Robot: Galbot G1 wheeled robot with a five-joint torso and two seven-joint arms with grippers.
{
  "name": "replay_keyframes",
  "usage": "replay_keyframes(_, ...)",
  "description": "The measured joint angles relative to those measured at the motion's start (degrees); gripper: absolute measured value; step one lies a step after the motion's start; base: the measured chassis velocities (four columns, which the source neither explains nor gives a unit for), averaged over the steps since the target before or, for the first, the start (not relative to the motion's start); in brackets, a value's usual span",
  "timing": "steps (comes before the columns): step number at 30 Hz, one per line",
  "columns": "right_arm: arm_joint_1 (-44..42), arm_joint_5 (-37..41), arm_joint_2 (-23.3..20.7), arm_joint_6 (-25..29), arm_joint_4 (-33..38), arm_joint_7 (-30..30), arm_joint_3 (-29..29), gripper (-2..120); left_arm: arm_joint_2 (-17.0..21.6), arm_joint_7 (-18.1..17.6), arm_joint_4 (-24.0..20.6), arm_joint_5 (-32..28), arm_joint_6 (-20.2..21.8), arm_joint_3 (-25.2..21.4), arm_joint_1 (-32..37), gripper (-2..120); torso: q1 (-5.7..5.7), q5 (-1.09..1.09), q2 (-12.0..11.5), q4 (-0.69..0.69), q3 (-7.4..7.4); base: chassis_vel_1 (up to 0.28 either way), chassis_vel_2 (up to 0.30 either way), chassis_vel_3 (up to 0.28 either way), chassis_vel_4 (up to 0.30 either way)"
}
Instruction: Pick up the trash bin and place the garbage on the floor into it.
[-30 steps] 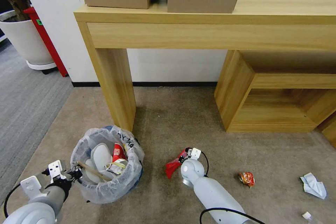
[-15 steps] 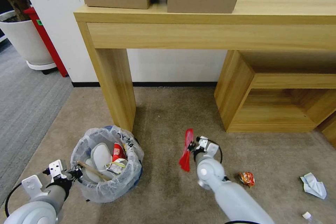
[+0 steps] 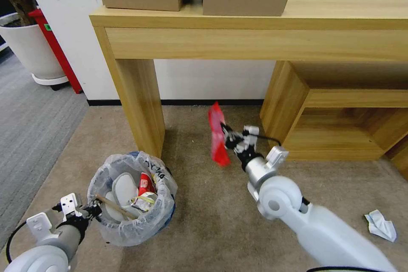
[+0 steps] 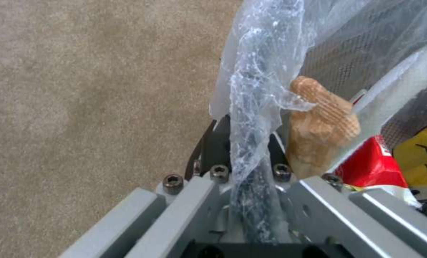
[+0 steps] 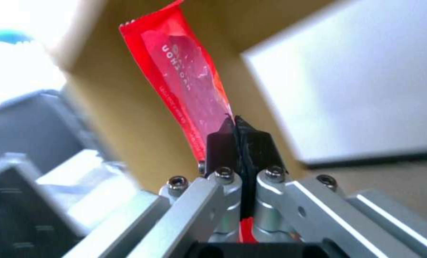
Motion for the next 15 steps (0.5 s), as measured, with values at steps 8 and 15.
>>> replay_keyframes(8, 9.1, 6.1, -0.1, 7.3, 0.3, -9.7, -11.0, 0, 0.3, -0.1, -0.4, -0.4, 0.1, 0.0, -0.3, 1, 0.00, -0.01, 0.0, 0.00, 0.00, 0.000, 0.000, 0.000, 0.000)
replay_keyframes(15, 14.7, 5.9, 3.3, 10.3, -3.3, -12.5, -21.0, 0, 0.2, -0.4, -0.4, -0.8, 0.2, 0.0, -1.0, 1, 0.00, -0.01, 0.0, 0.00, 0.01, 0.000, 0.000, 0.000, 0.000)
